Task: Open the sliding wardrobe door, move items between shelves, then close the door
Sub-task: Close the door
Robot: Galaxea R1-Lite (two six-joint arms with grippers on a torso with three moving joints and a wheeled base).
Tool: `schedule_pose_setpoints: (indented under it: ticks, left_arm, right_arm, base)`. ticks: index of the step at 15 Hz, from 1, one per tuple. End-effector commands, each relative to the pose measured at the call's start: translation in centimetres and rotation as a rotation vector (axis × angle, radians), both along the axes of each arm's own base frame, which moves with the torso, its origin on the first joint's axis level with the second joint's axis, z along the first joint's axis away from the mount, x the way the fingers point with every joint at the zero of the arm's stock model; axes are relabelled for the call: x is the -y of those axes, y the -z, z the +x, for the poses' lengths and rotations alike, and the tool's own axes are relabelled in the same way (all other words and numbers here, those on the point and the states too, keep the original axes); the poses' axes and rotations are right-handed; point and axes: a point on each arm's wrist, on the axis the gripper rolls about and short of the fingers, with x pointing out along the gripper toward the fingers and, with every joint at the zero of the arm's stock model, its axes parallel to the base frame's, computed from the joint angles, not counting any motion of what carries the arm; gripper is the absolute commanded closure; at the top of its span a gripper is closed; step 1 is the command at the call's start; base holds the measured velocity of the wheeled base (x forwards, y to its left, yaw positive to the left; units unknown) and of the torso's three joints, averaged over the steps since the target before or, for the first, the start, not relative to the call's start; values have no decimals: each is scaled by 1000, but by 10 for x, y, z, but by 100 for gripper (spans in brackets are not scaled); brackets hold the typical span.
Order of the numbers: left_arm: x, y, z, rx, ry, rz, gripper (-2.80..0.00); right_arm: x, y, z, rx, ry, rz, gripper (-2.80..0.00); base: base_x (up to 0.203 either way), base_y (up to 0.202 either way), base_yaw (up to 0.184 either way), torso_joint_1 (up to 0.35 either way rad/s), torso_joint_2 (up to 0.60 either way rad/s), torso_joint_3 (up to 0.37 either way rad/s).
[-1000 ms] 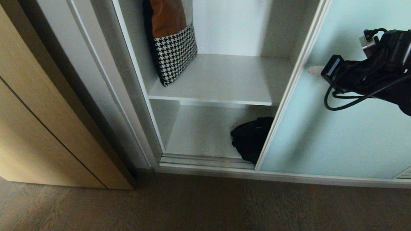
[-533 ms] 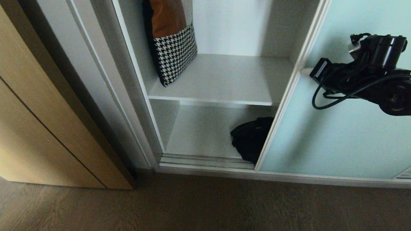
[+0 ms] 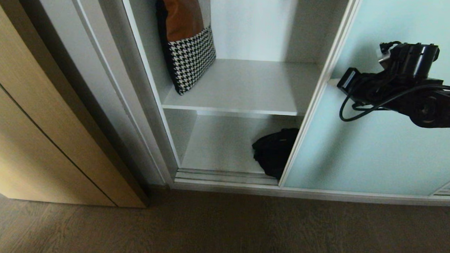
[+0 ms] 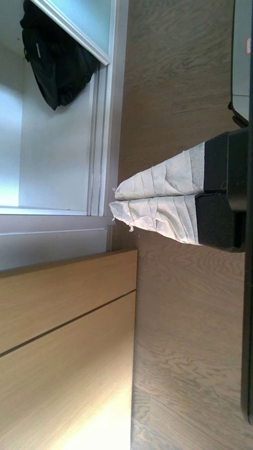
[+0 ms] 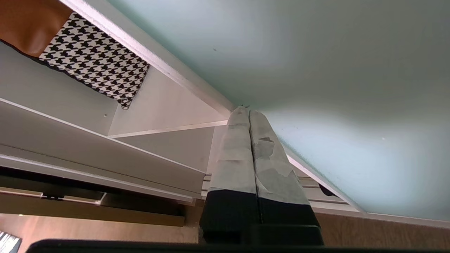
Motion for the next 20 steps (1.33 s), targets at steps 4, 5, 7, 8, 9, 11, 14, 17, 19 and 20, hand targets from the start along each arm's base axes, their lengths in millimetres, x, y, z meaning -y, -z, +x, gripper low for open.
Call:
schedule_pose_setpoints:
  ticks: [4,5,7,8,9,11,14,17,19,20]
  left_arm:
    - [0,0,0,1,-1,0,0]
    - [0,0,0,1,0,0,0]
    - [0,0,0,0,0,0,0]
    - [0,0,0,1,0,-1,0]
    - [0,0,0,1,0,-1,0]
    - [0,0,0,2,0,-1,0]
    - [0,0,0,1,0,0,0]
    - [0,0,0,0,-1,-1,0]
    - [0,0,0,0,-2,-1,0]
    - [0,0,0,0,-2,-1,0]
  right_arm:
    - [6,4,6,19,16,5,0]
    - [6,5,7,16,15,5,0]
    - [1,5,7,18,5,6,0]
    - [-3,5,7,19,-4,5,0]
    - [-8,7,8,15,-13,4,0]
    - [-15,8,12,19,-29,3,0]
    - [-28,9,13,23,-55,1,0]
    - [-54,9,9,23,-110,1,0]
    - [-76,15,4,1,-133,-2,0]
    - [-88,16,1,-1,-143,-4,0]
  base:
    - [0,0,0,0,0,0]
    - [0,0,0,0,0,0]
    - [0,0,0,0,0,0]
    - [0,0,0,0,0,0]
    - [0,0,0,0,0,0]
    - [0,0,0,0,0,0]
    - [0,0,0,0,0,0]
    - [0,0,0,0,0,0]
    - [0,0,0,0,0,0]
    - [0,0,0,0,0,0]
